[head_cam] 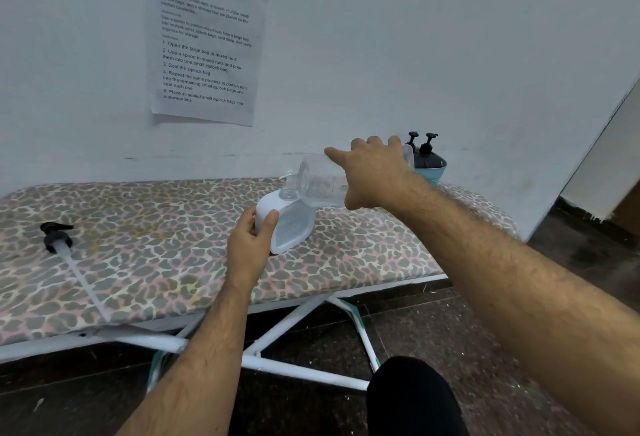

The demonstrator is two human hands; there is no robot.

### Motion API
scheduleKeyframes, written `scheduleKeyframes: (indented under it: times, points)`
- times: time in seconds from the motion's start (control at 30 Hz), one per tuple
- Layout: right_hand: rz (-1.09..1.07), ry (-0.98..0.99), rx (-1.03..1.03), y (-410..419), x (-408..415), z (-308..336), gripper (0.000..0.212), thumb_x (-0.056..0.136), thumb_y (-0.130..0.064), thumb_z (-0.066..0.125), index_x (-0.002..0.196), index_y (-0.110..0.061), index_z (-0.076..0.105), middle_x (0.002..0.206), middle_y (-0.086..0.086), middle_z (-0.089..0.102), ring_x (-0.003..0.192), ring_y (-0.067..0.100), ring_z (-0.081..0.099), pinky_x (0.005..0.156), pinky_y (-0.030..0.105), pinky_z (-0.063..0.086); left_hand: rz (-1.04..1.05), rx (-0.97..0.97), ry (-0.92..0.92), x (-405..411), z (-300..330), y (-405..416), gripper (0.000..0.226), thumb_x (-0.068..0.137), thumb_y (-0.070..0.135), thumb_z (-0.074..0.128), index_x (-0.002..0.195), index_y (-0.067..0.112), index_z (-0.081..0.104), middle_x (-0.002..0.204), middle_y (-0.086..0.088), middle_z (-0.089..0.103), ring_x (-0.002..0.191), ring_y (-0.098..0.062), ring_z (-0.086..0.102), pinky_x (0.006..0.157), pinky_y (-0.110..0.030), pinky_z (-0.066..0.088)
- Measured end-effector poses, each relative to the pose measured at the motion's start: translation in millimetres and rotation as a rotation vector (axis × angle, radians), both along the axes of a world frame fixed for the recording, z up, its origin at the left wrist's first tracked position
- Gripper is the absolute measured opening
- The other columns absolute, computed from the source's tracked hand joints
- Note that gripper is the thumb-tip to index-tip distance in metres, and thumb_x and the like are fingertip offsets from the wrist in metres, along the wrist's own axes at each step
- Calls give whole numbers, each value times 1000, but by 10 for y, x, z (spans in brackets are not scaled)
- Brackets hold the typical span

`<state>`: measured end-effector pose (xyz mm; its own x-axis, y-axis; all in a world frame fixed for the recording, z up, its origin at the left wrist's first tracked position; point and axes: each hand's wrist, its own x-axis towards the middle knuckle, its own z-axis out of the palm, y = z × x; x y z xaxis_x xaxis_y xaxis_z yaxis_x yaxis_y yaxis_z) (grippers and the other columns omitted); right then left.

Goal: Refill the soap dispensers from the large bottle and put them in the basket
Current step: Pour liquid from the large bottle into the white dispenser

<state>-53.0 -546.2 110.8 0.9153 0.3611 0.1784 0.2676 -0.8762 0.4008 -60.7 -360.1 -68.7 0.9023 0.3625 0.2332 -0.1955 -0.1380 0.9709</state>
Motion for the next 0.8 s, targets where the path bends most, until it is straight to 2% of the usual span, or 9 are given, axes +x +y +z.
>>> scheduleKeyframes:
  times: [0.13, 0.23, 0.37, 0.5, 0.7, 0.8]
  points:
    - [-5, -4, -2, 9, -5, -3, 75, 83, -34, 65, 149, -33, 29, 127, 7, 52, 118, 29, 49, 102, 55, 34, 1, -6, 4, 7, -6, 1, 26, 90, 52, 62, 115, 45, 56, 104, 12, 68, 97, -16, 69, 80, -52, 60]
    - [-7, -10, -2, 14, -5, -6, 73, 84, -33, 65, 148, -33, 30, 127, 7, 52, 119, 30, 48, 104, 56, 33, -1, -11, 9, -1, -3, 5, 33, 86, 59, 62, 115, 47, 56, 105, 11, 69, 97, -16, 69, 80, -51, 60]
    - [-4, -13, 6, 22, -2, -19, 73, 83, -31, 65, 148, -32, 31, 130, 8, 50, 120, 30, 48, 104, 56, 32, 6, -1, 2, -4, 2, -2, 28, 91, 51, 62, 117, 42, 56, 106, 10, 69, 97, -15, 68, 82, -50, 60]
    - [8, -25, 15, 18, 0, -14, 74, 83, -29, 66, 148, -32, 32, 131, 7, 48, 120, 29, 47, 104, 56, 33, 13, 9, 7, 2, 0, 1, 29, 92, 50, 62, 118, 40, 57, 104, 11, 68, 97, -15, 68, 82, -51, 59]
    - [7, -22, 15, 20, -10, -13, 71, 84, -27, 66, 147, -29, 33, 130, 8, 47, 119, 29, 47, 101, 54, 36, 1, 2, 4, -17, 10, -2, 43, 77, 69, 59, 114, 47, 57, 104, 11, 69, 96, -15, 69, 79, -52, 60]
    - [9, -21, 19, 23, -20, -10, 70, 84, -26, 65, 147, -29, 34, 130, 8, 47, 119, 29, 47, 101, 54, 35, 4, 5, 0, -22, 15, -4, 33, 86, 58, 62, 115, 43, 57, 103, 11, 69, 95, -15, 69, 81, -52, 59]
